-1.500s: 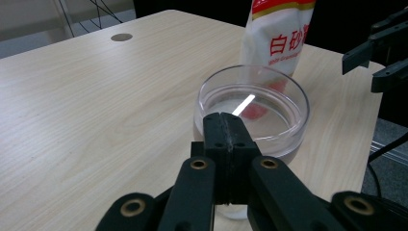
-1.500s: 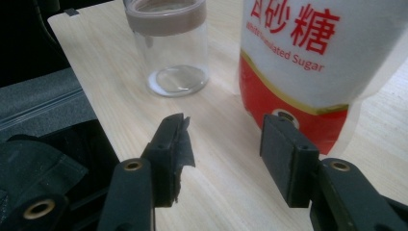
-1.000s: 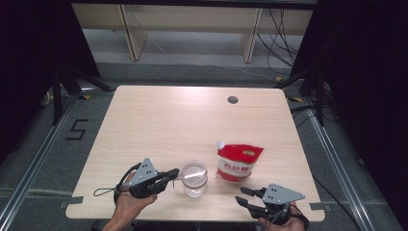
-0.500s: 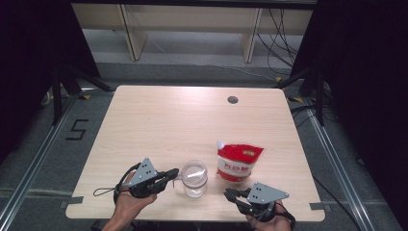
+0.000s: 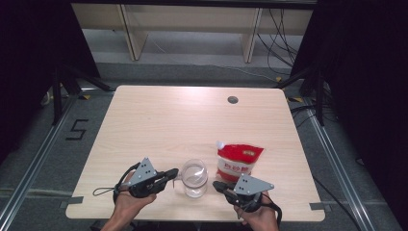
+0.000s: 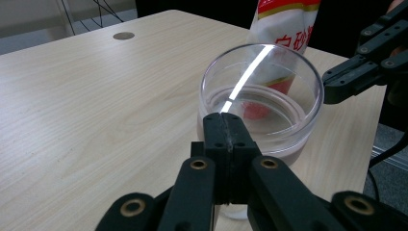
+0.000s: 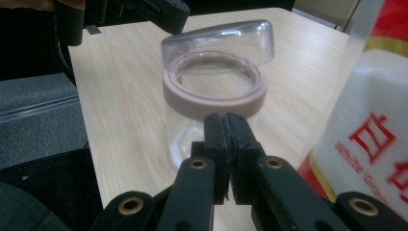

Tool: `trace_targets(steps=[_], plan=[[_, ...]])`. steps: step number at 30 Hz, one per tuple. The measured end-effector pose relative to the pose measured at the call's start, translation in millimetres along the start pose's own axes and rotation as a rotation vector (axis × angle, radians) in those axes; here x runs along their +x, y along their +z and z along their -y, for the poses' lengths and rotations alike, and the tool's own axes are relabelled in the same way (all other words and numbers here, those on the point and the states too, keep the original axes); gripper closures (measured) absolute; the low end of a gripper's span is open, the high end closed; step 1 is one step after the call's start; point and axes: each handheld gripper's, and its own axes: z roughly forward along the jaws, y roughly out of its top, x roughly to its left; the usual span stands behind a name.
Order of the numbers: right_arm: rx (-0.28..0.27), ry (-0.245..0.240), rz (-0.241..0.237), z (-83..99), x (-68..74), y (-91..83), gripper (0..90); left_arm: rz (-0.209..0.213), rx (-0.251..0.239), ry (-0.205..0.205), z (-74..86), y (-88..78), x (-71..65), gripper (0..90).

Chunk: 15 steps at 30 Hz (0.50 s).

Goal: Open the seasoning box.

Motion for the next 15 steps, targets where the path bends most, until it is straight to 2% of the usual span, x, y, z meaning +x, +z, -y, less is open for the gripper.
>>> trace_targets(steps=[4, 6, 10, 13, 14, 15], plan=[[-0.011, -0.020, 0.001, -4.8, -1.6, 7.0, 90.0, 0.008, -0.003, -0.003, 0.3, 0.1, 0.4, 89.4], [-0.018, 0.005, 0.004, -8.1, -1.7, 11.6, 90.0, 0.007, 0.001, -0.005, 0.0, -0.2, 0.5, 89.4], [-0.018, -0.003, 0.011, -10.7, -2.7, 16.1, 90.0, 0.006, -0.003, -0.001, 0.2, 0.2, 0.2, 89.4], [-0.008, 0.011, 0.004, -13.6, -3.2, 18.9, 90.0, 0.004, -0.001, 0.003, 0.3, -0.5, 0.6, 89.5], [-0.027, 0.008, -0.017, -14.1, -3.8, 21.1, 90.0, 0.004, -0.002, 0.006, 0.2, -0.6, 0.8, 89.4], [-0.023, 0.006, -0.013, -14.6, -3.8, 21.0, 90.0, 0.004, -0.003, 0.003, 0.5, -0.7, 0.9, 89.4]])
